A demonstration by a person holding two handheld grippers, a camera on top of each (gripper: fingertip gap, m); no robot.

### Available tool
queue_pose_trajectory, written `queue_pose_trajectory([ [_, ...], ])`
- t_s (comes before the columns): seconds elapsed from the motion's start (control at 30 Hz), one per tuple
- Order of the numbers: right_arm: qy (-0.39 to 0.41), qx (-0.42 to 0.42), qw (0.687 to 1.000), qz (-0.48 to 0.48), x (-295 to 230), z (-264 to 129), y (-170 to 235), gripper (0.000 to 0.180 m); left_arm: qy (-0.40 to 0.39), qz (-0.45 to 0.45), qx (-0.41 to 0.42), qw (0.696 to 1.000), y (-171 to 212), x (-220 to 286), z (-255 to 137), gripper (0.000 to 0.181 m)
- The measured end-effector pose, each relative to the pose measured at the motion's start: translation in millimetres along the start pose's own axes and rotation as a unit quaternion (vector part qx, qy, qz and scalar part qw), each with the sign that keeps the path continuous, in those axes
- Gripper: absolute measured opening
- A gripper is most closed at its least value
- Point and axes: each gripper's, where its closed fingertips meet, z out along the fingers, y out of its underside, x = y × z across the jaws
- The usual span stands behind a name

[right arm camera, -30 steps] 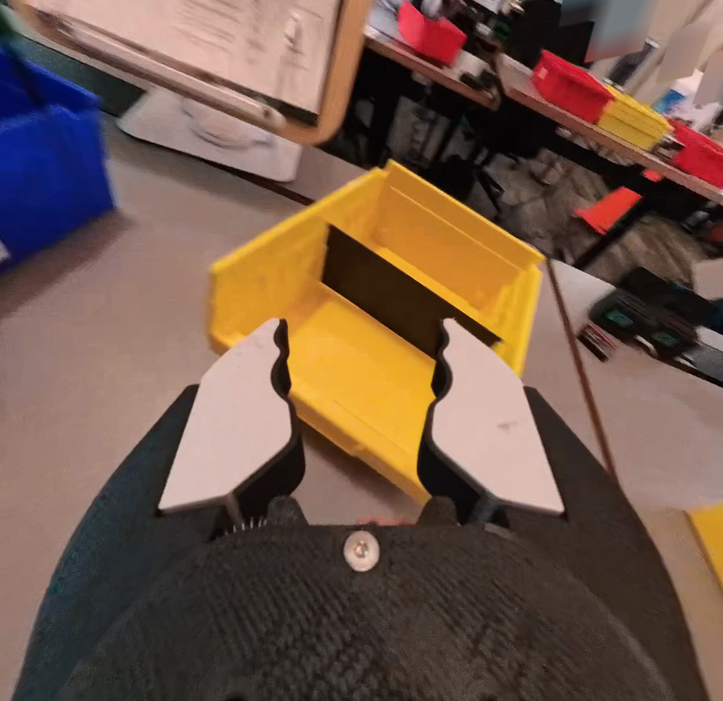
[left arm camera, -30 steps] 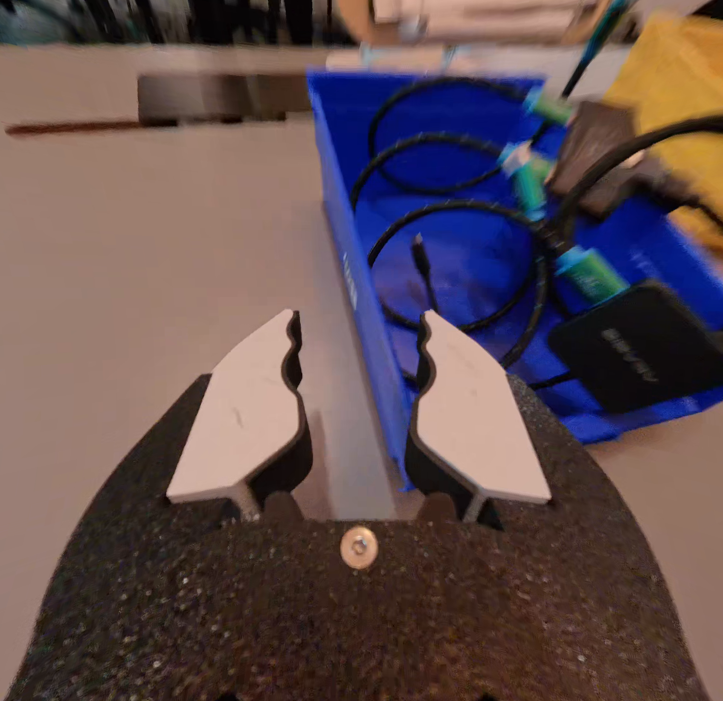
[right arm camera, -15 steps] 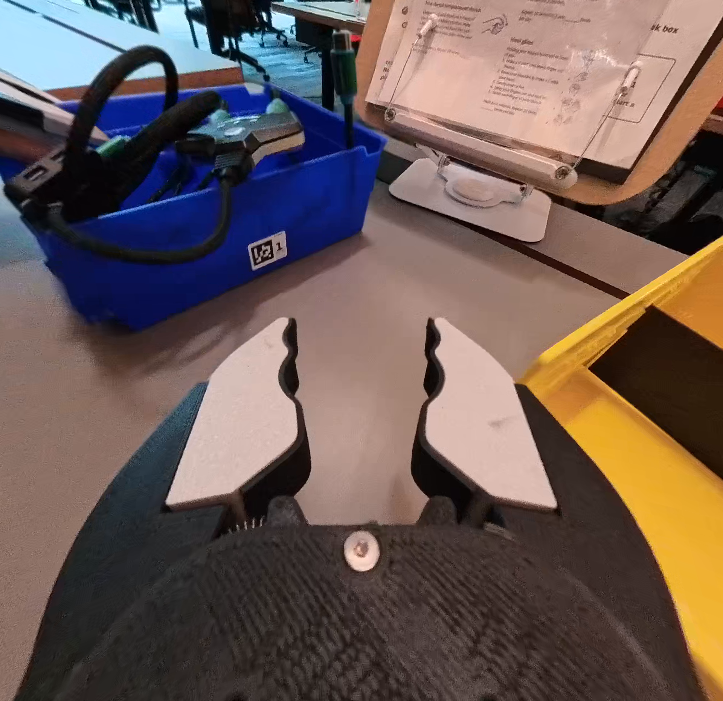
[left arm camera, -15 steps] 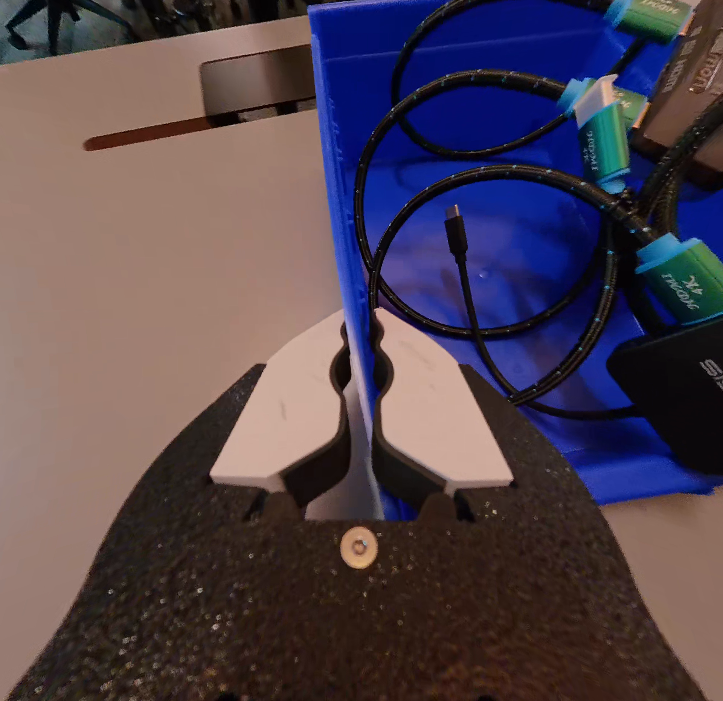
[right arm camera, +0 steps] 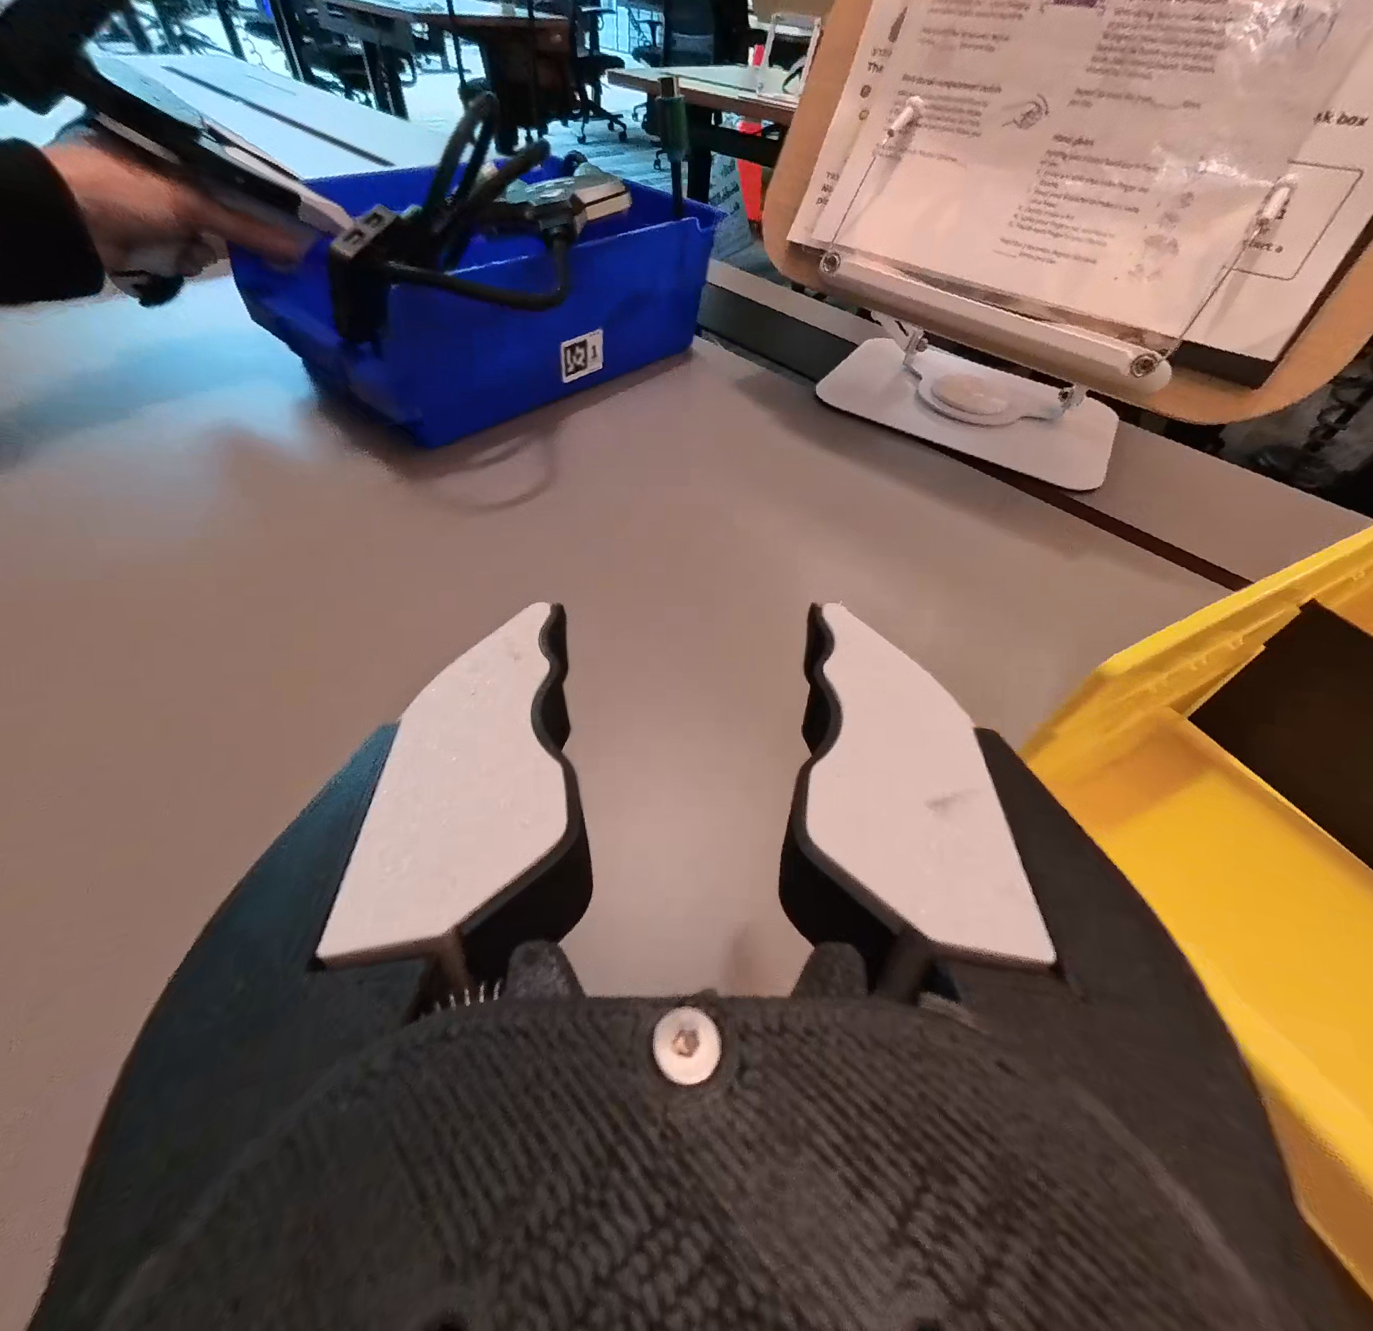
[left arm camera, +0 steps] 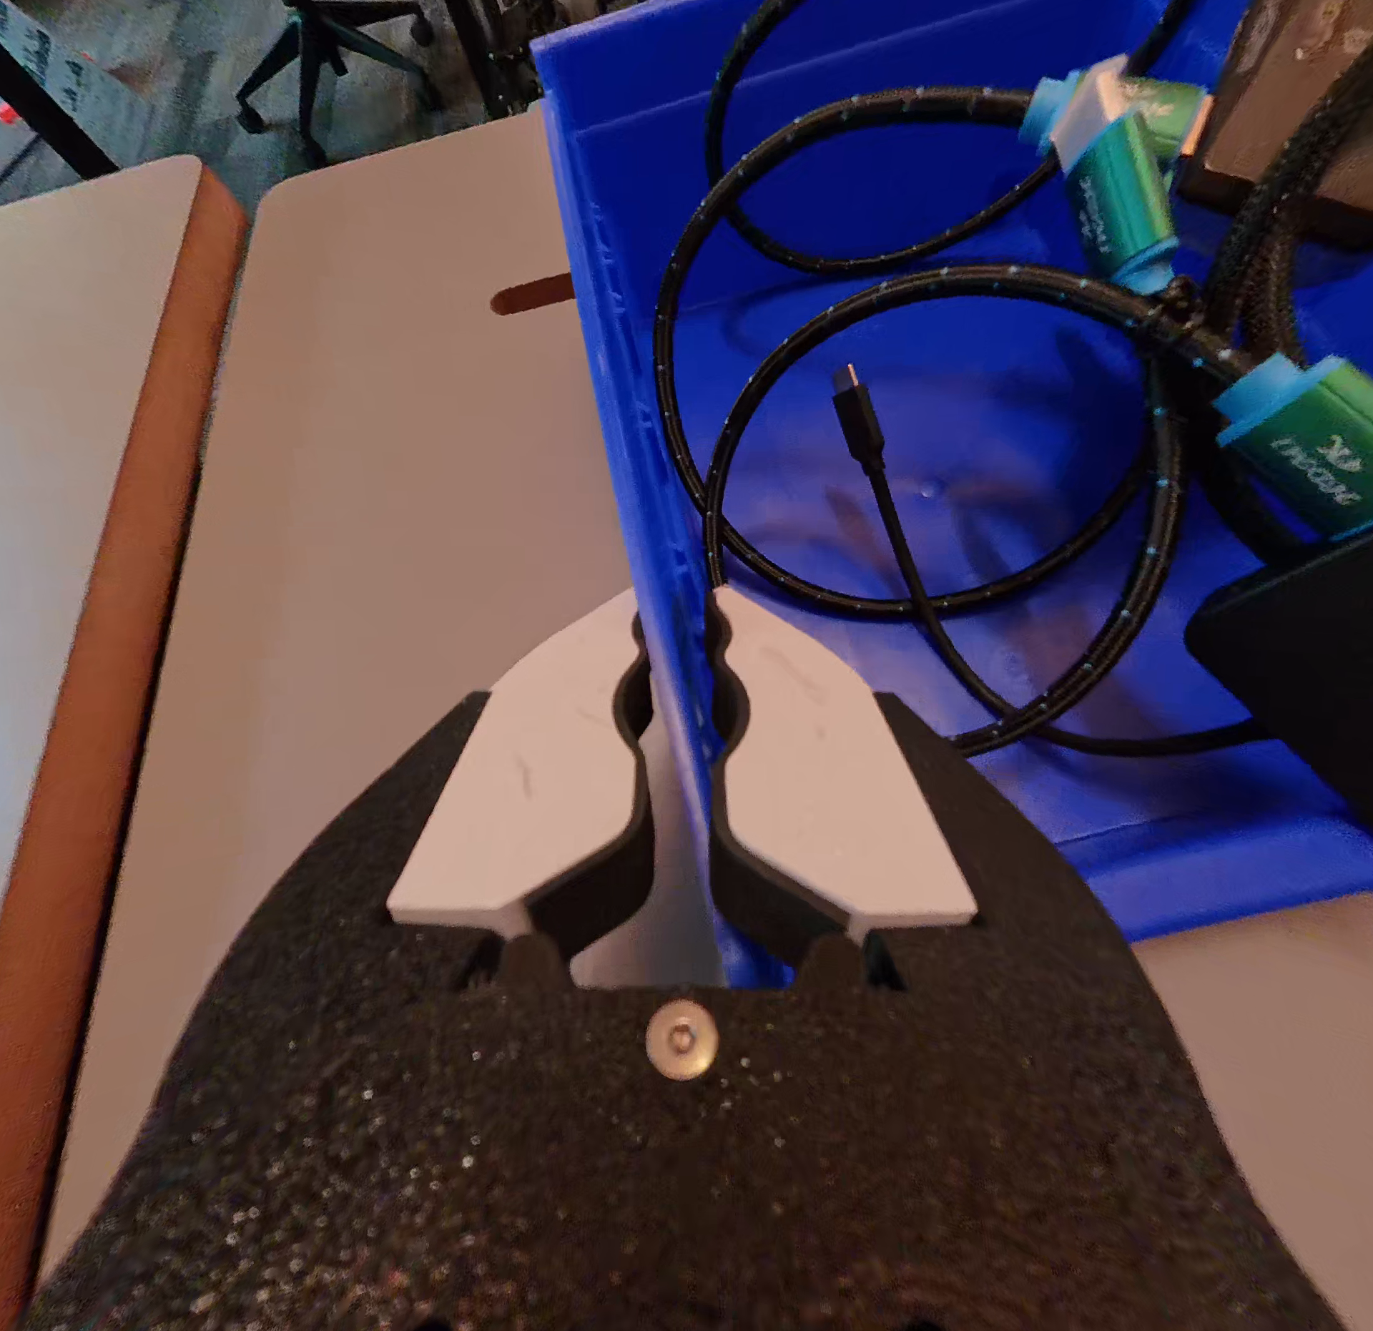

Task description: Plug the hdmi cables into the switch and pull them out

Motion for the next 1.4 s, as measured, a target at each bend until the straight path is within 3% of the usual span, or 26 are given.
queue_pose_trajectory([
  [0.13, -0.005, -0.004, 1.000, -0.009, -3.5, -3.3, -0.3, 0.061, -0.038, -0.006, 0.002, 0.999, -12.9, -2.2, -21.2, 0.020],
  [0.23, -0.007, 0.001, 1.000, -0.007, -3.7, -5.9, -3.2, 0.061, -0.024, -0.040, 0.027, 0.999, -31.1, 16.8, -44.6, 0.032],
  [0.37, -0.018, 0.012, 1.000, 0.003, -6.8, -6.7, -6.9, 0.060, 0.101, -0.128, -0.004, 0.987, -33.2, 82.0, -65.3, 0.051],
  [0.5, -0.026, 0.013, 1.000, 0.000, -11.1, -5.3, -7.6, 0.060, 0.261, -0.203, 0.031, 0.943, -41.6, 143.0, -80.0, 0.064],
  [0.57, -0.027, 0.012, 1.000, -0.004, -12.4, -5.7, -7.8, 0.060, 0.264, -0.128, 0.081, 0.952, -44.3, 151.0, -82.0, 0.069],
  [0.63, -0.027, 0.010, 0.999, -0.013, -13.6, -6.9, -7.9, 0.060, 0.220, -0.011, 0.106, 0.970, -39.3, 147.3, -75.5, 0.083],
  [0.73, -0.026, 0.009, 0.999, -0.021, -13.5, -8.7, -9.0, 0.060, 0.227, 0.099, 0.084, 0.965, -27.1, 149.0, -64.5, 0.083],
  [1.0, -0.020, 0.011, 0.999, -0.029, -11.5, -13.7, -13.1, 0.060, 0.281, 0.201, -0.019, 0.938, 2.2, 146.6, -39.0, 0.083],
  [1.17, -0.020, -0.001, 0.999, -0.044, -15.6, -11.5, -9.9, 0.061, 0.270, 0.246, -0.004, 0.931, 5.0, 149.9, -27.1, 0.080],
  [1.4, -0.021, -0.010, 0.998, -0.060, -19.3, -8.7, -8.1, 0.061, 0.279, 0.244, 0.000, 0.929, 0.7, 150.8, -17.0, 0.073],
])
